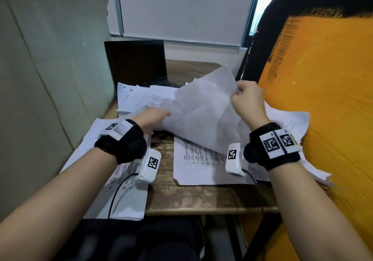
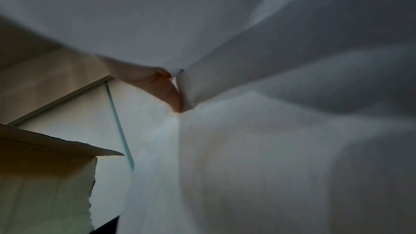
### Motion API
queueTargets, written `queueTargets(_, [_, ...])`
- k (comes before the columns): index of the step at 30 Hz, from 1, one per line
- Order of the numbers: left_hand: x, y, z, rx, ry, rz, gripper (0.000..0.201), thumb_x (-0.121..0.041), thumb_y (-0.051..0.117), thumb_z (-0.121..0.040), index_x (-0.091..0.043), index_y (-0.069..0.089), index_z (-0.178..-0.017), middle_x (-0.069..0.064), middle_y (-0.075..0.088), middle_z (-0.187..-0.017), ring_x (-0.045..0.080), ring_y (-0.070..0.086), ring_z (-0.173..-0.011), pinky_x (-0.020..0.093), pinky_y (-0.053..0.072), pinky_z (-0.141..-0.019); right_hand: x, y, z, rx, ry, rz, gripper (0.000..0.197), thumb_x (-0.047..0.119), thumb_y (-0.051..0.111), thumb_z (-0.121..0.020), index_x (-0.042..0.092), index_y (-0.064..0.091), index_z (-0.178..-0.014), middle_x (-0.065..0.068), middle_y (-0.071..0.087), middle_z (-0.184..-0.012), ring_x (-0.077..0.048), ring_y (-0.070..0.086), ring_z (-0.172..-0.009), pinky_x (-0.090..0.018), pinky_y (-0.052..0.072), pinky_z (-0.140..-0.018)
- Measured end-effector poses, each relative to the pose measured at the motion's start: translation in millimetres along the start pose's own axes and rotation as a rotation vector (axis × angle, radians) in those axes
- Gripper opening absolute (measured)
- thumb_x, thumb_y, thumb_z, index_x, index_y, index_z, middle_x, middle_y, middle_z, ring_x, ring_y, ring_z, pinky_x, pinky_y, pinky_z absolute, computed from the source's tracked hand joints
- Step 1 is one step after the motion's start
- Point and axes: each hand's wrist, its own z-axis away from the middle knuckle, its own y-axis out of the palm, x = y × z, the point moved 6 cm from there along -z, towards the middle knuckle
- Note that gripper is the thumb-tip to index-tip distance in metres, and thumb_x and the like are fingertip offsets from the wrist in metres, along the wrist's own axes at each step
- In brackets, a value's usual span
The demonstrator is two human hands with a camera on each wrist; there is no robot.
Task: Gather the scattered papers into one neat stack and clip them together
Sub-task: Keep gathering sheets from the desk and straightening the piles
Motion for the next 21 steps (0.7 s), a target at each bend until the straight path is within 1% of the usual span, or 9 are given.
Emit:
queueTargets(3, [16, 14, 3, 0.085, -0.064, -0.128, 0.049, -0.034, 0.043, -0.098, -0.006, 0.039, -0.137, 0.016, 0.046, -0.126, 0.033, 0.047, -0.109, 0.043, 0.043, -0.094, -15, -6, 4, -0.025, 0.068, -0.042, 0.042, -0.013, 0.041, -0.08, 0.018, 0.035, -0.052, 0.002, 0.032, -0.054, -0.009, 0.028, -0.051, -0.014, 0.027, -0.04])
queueTargets(7, [33, 23, 10, 0.241, -0.188, -0.019, 0.066, -0.05, 0.038, -0.097, -0.006, 0.03, -0.146, 0.024, 0.025, -0.152, 0.043, 0.032, -0.135, 0.048, 0.033, -0.107, -33, -35, -1, -0.197, 0.115, -0.059, 0.018, -0.014, 0.038, -0.074, -0.008, 0.055, -0.072, -0.012, 0.044, -0.066, -0.022, 0.031, -0.063, -0.028, 0.021, -0.048])
queueTargets(9, [21, 27, 12, 0.224, -0.105, 0.133, 0.071, -0.054, 0.039, -0.095, -0.009, 0.024, -0.148, 0.022, 0.02, -0.154, 0.041, 0.029, -0.138, 0.046, 0.031, -0.109, -30, -40, -6, -0.246, 0.095, -0.079, 0.021, -0.014, 0.038, -0.074, -0.012, 0.058, -0.081, -0.015, 0.047, -0.07, -0.02, 0.034, -0.067, -0.026, 0.022, -0.049])
queueTargets(12, [-13, 32, 9, 0.193, 0.039, 0.478, 0.072, -0.062, 0.036, -0.092, -0.019, 0.022, -0.148, 0.021, 0.026, -0.152, 0.041, 0.031, -0.137, 0.05, 0.032, -0.11, -10, -14, 6, -0.233, 0.071, -0.182, 0.027, -0.013, 0.039, -0.08, 0.002, 0.06, -0.088, -0.01, 0.055, -0.077, -0.019, 0.046, -0.075, -0.023, 0.023, -0.055])
queueTargets(14, [-28, 35, -1, 0.206, 0.021, 0.651, 0.081, -0.07, 0.035, -0.087, -0.015, 0.027, -0.146, 0.024, 0.041, -0.14, 0.043, 0.042, -0.128, 0.057, 0.035, -0.105, 11, 20, 27, -0.047, 0.025, -0.267, 0.019, -0.004, 0.043, -0.091, 0.011, 0.055, -0.092, -0.002, 0.056, -0.078, -0.018, 0.049, -0.076, -0.021, 0.031, -0.06])
queueTargets(15, [-32, 35, -4, 0.226, -0.008, 0.682, 0.082, -0.074, 0.036, -0.084, -0.01, 0.042, -0.135, 0.022, 0.054, -0.122, 0.04, 0.055, -0.113, 0.056, 0.044, -0.096, 23, 39, 41, 0.126, -0.002, -0.293, 0.011, 0.007, 0.045, -0.097, 0.011, 0.055, -0.098, -0.002, 0.059, -0.085, -0.017, 0.052, -0.078, -0.022, 0.037, -0.065])
queueTargets(16, [-33, 36, -9, 0.249, -0.038, 0.658, 0.075, -0.074, 0.038, -0.084, -0.007, 0.057, -0.113, 0.017, 0.064, -0.097, 0.032, 0.064, -0.087, 0.048, 0.055, -0.079, 34, 55, 54, 0.324, -0.014, -0.297, 0.014, 0.019, 0.045, -0.101, 0.011, 0.055, -0.107, -0.002, 0.063, -0.097, -0.014, 0.056, -0.083, -0.023, 0.04, -0.071])
queueTargets(18, [-18, 33, -19, 0.26, -0.095, 0.566, 0.049, -0.054, 0.049, -0.088, -0.009, 0.059, -0.074, 0.011, 0.061, -0.06, 0.022, 0.059, -0.049, 0.027, 0.055, -0.052, 38, 70, 68, 0.601, -0.014, -0.281, 0.039, 0.036, 0.041, -0.102, 0.011, 0.05, -0.13, -0.001, 0.059, -0.127, -0.011, 0.057, -0.11, -0.015, 0.037, -0.085])
queueTargets(21, [22, 11, -47, 0.067, -0.09, 0.43, 0.019, -0.021, 0.064, -0.068, -0.01, 0.057, -0.083, 0.018, 0.057, -0.083, 0.027, 0.057, -0.059, 0.033, 0.049, -0.067, 7, 49, 47, 0.538, 0.153, -0.297, 0.05, 0.043, 0.041, -0.101, 0.013, 0.044, -0.141, -0.003, 0.049, -0.144, -0.015, 0.05, -0.123, -0.018, 0.033, -0.09])
